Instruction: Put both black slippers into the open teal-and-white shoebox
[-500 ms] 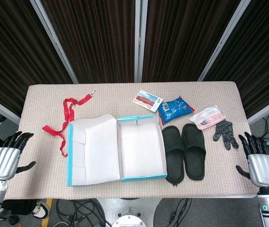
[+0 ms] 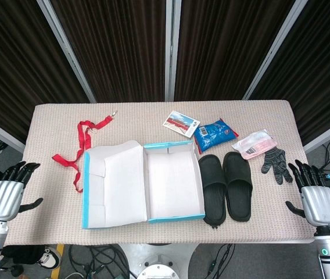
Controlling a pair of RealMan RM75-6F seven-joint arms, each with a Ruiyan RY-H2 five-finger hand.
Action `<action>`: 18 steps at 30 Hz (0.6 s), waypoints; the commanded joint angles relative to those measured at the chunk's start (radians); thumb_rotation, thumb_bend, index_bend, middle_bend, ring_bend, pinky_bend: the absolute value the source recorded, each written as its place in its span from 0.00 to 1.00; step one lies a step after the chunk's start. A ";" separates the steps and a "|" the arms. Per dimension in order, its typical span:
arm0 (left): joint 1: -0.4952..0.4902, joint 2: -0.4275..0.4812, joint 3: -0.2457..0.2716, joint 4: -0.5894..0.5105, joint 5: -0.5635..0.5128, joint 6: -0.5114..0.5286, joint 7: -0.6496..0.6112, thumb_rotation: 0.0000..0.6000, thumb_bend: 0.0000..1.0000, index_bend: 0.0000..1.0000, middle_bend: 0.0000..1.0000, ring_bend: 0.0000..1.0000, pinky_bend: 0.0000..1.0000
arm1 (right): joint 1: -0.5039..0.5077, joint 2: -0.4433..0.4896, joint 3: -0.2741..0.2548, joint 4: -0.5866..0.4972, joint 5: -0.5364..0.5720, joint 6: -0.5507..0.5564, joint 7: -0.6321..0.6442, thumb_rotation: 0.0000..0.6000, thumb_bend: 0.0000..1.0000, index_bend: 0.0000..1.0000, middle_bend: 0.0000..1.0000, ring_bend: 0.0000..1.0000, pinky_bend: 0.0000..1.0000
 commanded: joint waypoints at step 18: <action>-0.015 0.045 0.014 -0.027 -0.006 -0.046 -0.065 1.00 0.12 0.15 0.16 0.11 0.18 | 0.402 0.189 0.100 -0.235 0.416 -0.687 -0.027 1.00 0.06 0.02 0.15 0.04 0.03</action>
